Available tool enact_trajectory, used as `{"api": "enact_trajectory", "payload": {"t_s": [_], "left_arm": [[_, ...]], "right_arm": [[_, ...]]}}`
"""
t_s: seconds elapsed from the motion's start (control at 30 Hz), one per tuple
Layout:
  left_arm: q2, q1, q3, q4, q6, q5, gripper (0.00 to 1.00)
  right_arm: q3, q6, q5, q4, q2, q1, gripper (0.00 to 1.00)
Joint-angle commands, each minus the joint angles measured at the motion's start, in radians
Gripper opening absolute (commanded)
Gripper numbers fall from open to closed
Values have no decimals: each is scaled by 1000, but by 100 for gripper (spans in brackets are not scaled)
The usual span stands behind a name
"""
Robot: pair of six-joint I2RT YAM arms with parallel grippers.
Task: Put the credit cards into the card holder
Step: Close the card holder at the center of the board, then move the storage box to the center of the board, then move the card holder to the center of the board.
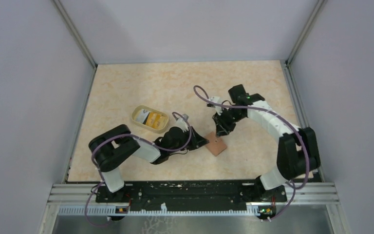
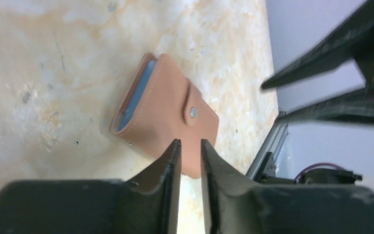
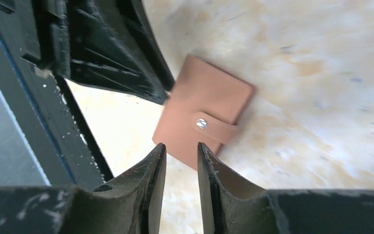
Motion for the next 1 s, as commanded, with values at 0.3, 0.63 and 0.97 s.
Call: {"api": "enact_trajectory", "payload": {"t_s": [0.3,0.63,0.97], "left_arm": [[-643,62,-27,-417,641,-144,97],[-736,190,133,-1169,582,-319,90],[-772,279,-45,-1236,183,-392,44]], "right_arm": [[-89,71,-148,363,-526,-344,99],[-434,-224,312,355,-607,242,98],[-478,-32,689,563,-350,453,94]]}}
